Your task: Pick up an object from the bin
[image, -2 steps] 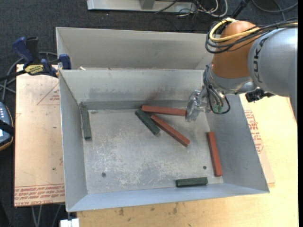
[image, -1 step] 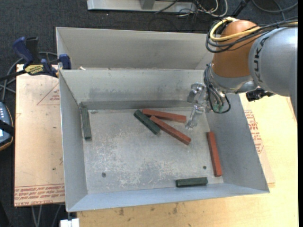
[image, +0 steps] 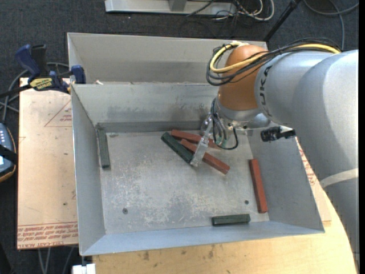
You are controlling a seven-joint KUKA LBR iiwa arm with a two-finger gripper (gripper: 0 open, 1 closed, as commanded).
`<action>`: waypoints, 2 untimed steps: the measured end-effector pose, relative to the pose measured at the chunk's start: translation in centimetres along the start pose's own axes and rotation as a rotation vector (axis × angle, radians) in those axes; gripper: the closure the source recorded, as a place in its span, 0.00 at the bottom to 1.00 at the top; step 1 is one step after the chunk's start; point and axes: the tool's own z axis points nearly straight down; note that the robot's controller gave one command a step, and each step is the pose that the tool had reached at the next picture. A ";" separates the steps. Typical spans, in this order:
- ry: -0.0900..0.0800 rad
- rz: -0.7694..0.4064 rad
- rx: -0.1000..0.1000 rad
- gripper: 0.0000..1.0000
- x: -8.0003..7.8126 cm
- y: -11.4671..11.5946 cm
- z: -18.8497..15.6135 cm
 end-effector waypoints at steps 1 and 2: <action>-0.009 0.001 -0.002 1.00 -0.3 0.0 -0.3; -0.009 0.156 -0.003 1.00 0.9 -2.8 -0.3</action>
Offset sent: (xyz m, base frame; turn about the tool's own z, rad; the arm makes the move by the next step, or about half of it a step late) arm 0.0000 0.0000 0.0000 0.0000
